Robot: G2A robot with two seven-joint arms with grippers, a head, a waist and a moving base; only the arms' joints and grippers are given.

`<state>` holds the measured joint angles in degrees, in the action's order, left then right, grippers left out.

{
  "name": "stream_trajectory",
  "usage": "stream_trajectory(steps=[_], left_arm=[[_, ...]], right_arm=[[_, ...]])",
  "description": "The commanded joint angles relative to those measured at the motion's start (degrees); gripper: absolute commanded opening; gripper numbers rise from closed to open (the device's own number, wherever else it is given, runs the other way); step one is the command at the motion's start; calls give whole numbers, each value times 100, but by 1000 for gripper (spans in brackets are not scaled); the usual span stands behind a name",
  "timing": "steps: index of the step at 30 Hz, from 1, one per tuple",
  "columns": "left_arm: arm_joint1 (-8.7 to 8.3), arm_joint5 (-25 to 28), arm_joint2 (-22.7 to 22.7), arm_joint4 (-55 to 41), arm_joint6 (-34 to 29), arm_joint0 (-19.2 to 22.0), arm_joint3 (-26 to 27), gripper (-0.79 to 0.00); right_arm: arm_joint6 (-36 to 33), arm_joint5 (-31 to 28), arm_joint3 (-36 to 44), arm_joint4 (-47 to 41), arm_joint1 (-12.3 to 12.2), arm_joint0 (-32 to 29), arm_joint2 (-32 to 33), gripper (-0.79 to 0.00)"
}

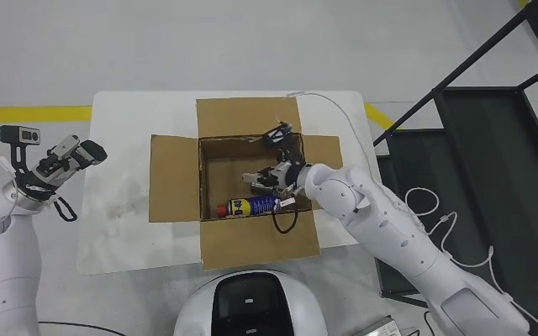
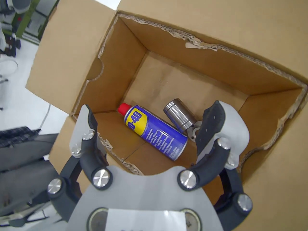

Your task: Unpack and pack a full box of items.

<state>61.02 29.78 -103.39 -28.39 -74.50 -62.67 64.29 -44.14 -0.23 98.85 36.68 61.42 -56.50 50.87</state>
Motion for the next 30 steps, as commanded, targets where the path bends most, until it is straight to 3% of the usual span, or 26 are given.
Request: stream_trajectory(steps=[1, 4, 10, 13, 30], left_arm=[[0, 0, 0, 0, 0, 0, 0, 0], [0, 0, 0, 0, 0, 0, 0, 0], [0, 0, 0, 0, 0, 0, 0, 0], [0, 0, 0, 0, 0, 0, 0, 0], [0, 0, 0, 0, 0, 0, 0, 0]], right_arm=[[-128, -566, -208, 109, 31, 234, -139, 0], [-395, -1243, -636, 233, 93, 574, -377, 0], [-507, -1688, -1171, 610, 247, 1017, -795, 0], [-113, -1655, -1351, 854, 303, 1075, -857, 0], [-123, -1610, -1367, 1011, 299, 1078, -865, 0]])
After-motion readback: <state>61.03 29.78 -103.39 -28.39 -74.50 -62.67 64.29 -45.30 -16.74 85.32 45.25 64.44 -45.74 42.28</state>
